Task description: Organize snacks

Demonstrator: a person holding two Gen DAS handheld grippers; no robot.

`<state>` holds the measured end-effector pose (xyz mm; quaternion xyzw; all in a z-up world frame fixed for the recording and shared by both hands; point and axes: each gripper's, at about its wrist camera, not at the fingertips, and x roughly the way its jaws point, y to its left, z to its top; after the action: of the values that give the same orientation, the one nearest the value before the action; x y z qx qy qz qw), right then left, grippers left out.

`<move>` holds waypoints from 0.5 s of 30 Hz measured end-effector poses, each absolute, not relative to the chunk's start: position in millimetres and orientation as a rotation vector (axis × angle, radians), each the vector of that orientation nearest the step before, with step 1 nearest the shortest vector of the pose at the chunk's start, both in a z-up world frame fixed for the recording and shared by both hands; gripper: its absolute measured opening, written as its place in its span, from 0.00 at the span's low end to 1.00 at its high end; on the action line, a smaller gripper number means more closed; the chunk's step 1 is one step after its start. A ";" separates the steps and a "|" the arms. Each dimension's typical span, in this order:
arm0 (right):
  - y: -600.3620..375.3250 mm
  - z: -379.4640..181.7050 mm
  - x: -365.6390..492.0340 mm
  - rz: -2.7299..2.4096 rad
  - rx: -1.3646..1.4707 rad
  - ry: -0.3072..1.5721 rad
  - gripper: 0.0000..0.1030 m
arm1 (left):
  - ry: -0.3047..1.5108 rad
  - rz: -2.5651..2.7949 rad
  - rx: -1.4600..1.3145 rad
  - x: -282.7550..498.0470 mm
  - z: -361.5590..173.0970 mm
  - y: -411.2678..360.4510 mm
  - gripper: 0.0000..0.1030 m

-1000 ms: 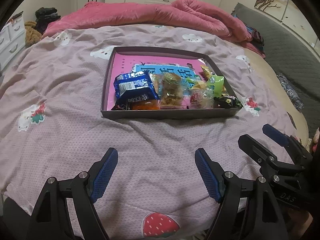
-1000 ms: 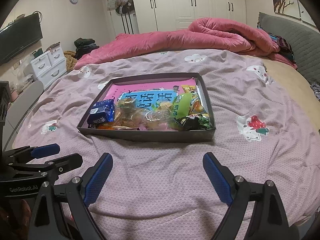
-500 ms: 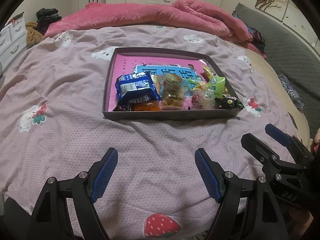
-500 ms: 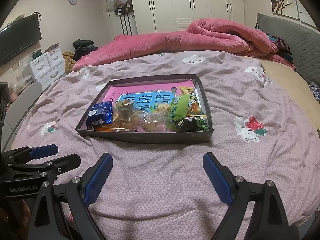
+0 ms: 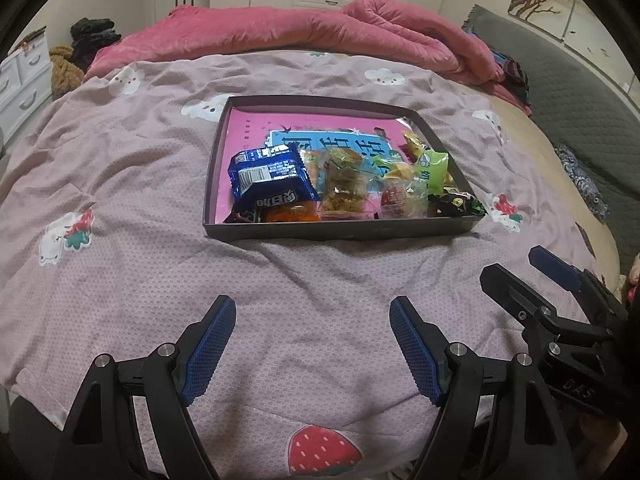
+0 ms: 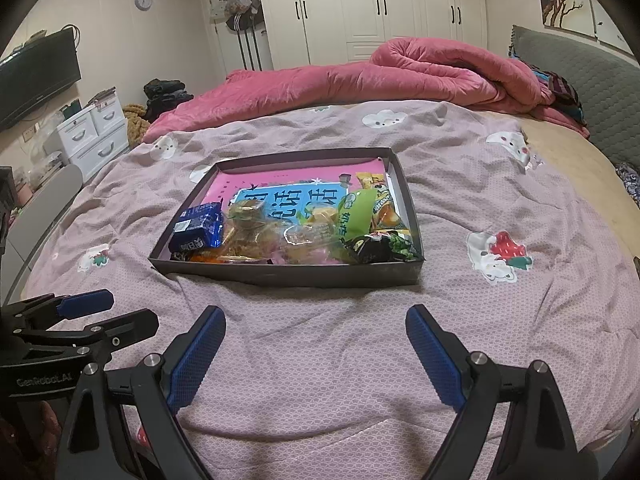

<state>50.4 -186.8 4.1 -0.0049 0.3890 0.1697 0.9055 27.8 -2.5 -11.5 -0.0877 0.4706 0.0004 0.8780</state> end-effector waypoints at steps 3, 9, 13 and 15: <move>-186.6 3.7 50.5 0.350 -0.012 0.805 0.89 | 0.985 0.005 -0.180 27.4 -11.8 -3.1 0.78; -187.7 2.1 50.7 0.347 -0.010 0.809 0.89 | 0.990 0.011 -0.174 27.7 -12.8 -3.8 0.78; -187.9 1.9 50.8 0.346 -0.012 0.810 0.89 | 0.988 0.009 -0.171 27.2 -12.3 -4.5 0.78; -187.9 1.7 50.9 0.347 -0.013 0.811 0.89 | 0.985 0.017 -0.168 27.4 -11.8 -4.4 0.78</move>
<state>50.9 -187.9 1.7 -0.0063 0.3923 0.1680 0.9043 27.4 -4.4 -11.8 -0.0805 0.4721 0.0081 0.8778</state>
